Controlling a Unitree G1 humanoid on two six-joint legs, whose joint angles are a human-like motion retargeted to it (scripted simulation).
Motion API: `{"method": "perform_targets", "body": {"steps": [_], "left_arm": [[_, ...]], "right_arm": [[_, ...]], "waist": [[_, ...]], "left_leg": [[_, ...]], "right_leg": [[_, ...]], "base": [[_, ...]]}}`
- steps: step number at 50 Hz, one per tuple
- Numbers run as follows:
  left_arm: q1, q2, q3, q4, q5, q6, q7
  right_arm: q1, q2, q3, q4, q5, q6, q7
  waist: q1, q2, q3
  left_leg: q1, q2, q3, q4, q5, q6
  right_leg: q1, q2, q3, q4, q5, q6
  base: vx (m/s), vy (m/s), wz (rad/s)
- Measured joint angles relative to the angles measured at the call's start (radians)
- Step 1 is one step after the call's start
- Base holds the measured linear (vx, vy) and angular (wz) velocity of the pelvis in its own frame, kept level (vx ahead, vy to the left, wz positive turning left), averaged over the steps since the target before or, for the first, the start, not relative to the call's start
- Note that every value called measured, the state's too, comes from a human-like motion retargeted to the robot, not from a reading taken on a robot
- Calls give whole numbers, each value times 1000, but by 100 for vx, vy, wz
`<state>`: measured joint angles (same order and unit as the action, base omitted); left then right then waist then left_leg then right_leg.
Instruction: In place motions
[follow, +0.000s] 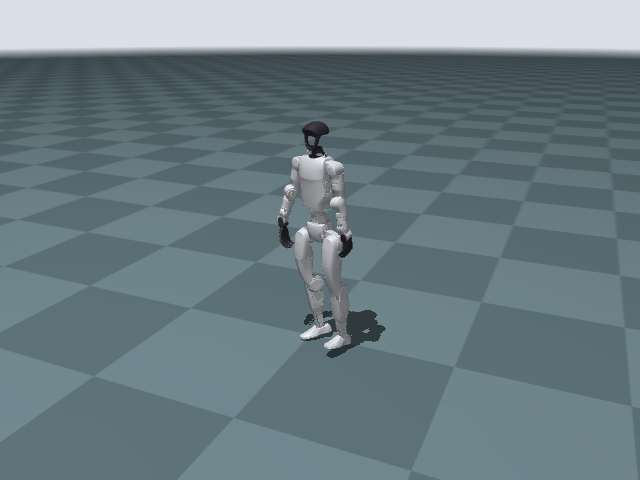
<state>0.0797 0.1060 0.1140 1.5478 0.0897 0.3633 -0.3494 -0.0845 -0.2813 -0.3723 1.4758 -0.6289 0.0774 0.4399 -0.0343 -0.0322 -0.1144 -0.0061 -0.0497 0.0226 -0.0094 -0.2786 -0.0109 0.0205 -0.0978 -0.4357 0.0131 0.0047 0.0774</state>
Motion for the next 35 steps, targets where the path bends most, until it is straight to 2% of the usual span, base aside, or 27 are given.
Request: {"method": "perform_targets", "body": {"steps": [2, 4, 7, 8, 9, 12, 15, 18, 20, 23, 27, 30, 32, 35], "left_arm": [[2, 0, -15, 7, 23, 11, 9], [3, -1, -26, 9, 40, 24, 18], [16, -7, -49, 15, 28, 21, 19], [22, -11, -56, 19, 19, 14, 11], [29, -14, -60, 22, 12, 9, -3], [40, -27, -68, 28, 8, 4, -52], [36, -43, -75, 28, 20, 11, -75], [8, -42, -61, 14, 79, 23, -62], [-12, -23, -39, -12, 173, 43, -58], [-60, 101, -22, -48, 357, 53, -70], [-145, 377, 59, -88, 449, 117, 57], [-209, 590, 172, -122, 370, 180, 124], [-263, 709, 261, -163, 249, 211, 185], [-374, 834, 376, -244, 28, 180, 314]], "right_arm": [[31, 30, 93, 172, -61, -2, -6], [96, 117, 162, 224, -41, 35, -38], [201, 239, 228, 224, 94, 56, -89], [220, 263, 222, 224, 160, 110, -169], [228, 275, 196, 223, 252, 100, -222], [214, 248, 123, 217, 519, -38, -286], [184, 181, 117, 202, 577, -1, -280], [142, 138, 89, 137, 463, 47, -213], [105, 116, 50, 98, 383, 34, -198], [36, 55, -31, 71, 292, 17, -170], [-66, -96, -151, 9, 340, 39, -153], [-155, -235, -243, -81, 444, 52, -194], [-217, -319, -263, -170, 523, 48, -245], [-306, -436, -230, -331, 603, 41, -336]], "waist": [[1, 4, 4], [9, 4, 13], [88, 15, 13], [120, 20, 10], [130, 21, 8], [66, 23, 13], [0, 52, 30], [-9, 63, 52], [-15, 65, 66], [-11, 63, 74], [-3, 58, 43], [2, 54, 10], [3, 51, -6], [11, 52, -29]], "left_leg": [[-2, -1, -1, 2, 0, -1], [-3, -3, -5, 4, 1, -3], [2, 25, 56, 3, -8, -11], [3, 37, 87, 2, -12, -14], [2, 37, 102, 1, -12, -14], [-11, 13, 62, 5, -2, -10], [-13, 12, 25, 8, 5, -10], [-3, 12, 37, 4, 4, -10], [3, 11, 35, 4, 4, -9], [7, 12, 34, 6, 5, -12], [-4, 13, 40, 1, 6, -14], [-15, 13, 36, 0, 6, -15], [-20, 13, 33, 1, 7, -15], [-24, 14, 35, 2, 6, -14]], "right_leg": [[0, -1, -2, 0, -1, -1], [4, -4, -6, -1, -1, -1], [-28, -17, 62, 39, -8, 22], [-49, -21, 96, 61, -12, 31], [-56, -20, 110, 63, -12, 28], [-45, -7, 65, 33, 1, -2], [-29, -11, 33, 20, 12, 7], [-29, -9, 47, 19, 14, 5], [-25, -10, 46, 20, 16, 4], [-19, -12, 46, 21, 16, 4], [-32, -11, 42, 20, 16, 4], [-43, -12, 40, 21, 15, 6], [-46, -13, 36, 22, 14, 5], [-49, -12, 34, 24, 12, 4]], "base": [[0, 0, 0], [3, 0, 5], [13, -3, -105], [7, 1, -130], [3, 3, -84], [-1, 5, 60], [-4, 10, 49], [-11, 6, -18], [-10, 1, -1], [-2, 0, 0], [-4, -5, 5], [0, 0, 0], [0, 0, 0], [2, 0, 1]]}}
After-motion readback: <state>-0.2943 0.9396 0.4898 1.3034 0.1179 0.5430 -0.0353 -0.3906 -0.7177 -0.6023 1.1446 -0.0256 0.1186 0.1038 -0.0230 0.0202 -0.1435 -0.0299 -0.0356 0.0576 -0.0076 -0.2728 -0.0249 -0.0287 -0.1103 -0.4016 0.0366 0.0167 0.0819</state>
